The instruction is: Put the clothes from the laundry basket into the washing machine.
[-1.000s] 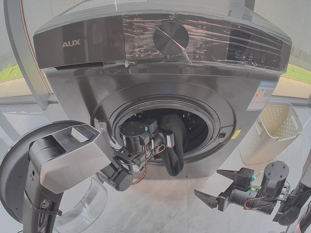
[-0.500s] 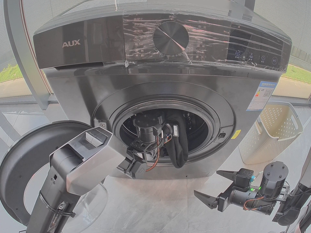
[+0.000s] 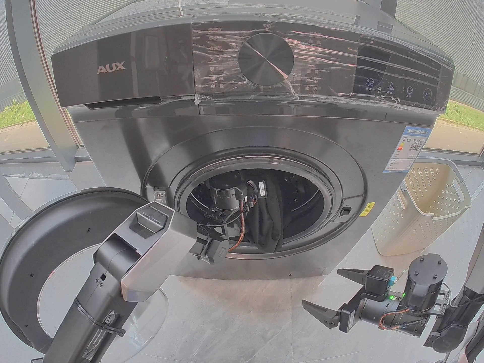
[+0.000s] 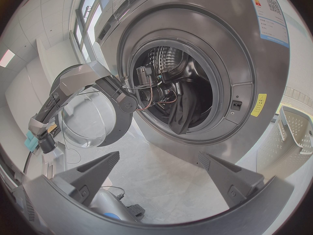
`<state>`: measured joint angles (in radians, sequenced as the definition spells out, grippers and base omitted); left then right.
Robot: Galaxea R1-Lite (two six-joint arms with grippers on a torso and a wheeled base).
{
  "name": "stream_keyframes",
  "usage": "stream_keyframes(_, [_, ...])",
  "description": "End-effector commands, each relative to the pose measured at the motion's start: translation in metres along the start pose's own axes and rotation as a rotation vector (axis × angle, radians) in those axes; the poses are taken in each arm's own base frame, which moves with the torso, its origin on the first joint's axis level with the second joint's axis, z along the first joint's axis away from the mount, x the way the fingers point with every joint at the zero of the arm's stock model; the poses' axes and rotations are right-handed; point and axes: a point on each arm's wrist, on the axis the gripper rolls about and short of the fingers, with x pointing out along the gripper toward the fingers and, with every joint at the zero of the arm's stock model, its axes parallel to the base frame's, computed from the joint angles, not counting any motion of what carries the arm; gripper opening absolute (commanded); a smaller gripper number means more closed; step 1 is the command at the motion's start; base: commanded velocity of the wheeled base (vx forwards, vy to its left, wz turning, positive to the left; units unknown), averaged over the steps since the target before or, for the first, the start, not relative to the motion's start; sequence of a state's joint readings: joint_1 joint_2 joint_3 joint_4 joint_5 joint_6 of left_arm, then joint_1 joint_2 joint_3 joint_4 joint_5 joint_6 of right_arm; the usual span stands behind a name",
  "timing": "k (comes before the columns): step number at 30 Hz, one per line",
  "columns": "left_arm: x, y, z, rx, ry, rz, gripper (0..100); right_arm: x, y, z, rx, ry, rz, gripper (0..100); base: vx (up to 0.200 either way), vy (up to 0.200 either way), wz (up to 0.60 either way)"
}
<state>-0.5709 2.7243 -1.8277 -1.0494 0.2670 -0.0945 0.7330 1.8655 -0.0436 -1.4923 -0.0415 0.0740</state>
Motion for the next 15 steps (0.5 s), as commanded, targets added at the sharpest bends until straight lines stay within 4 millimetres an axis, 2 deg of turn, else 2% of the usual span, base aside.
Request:
stream_keyframes(1, [0.002,0.006,0.000,0.000,-0.005,0.012,0,0.000,0.000,-0.001,0.000,0.005,0.001,100,0.000,0.000,0.00])
stream_keyframes(4, [0.002,0.007,0.001,0.001,-0.002,0.014,0,-0.001,0.000,-0.003,-0.001,0.016,0.001,100,0.000,0.000,0.00])
stream_keyframes(5, [0.001,0.006,0.000,0.002,0.001,0.012,100,-0.001,0.000,-0.003,-0.001,0.017,0.001,100,0.000,0.000,0.00])
stream_keyframes(9, [-0.003,0.003,0.002,0.001,0.035,0.010,100,-0.001,0.000,-0.003,0.000,0.016,0.004,100,0.000,0.000,0.00])
stream_keyframes(15, [-0.021,-0.003,0.018,0.036,0.165,-0.005,100,-0.001,0.000,-0.003,0.000,0.016,0.005,100,0.000,0.000,0.00])
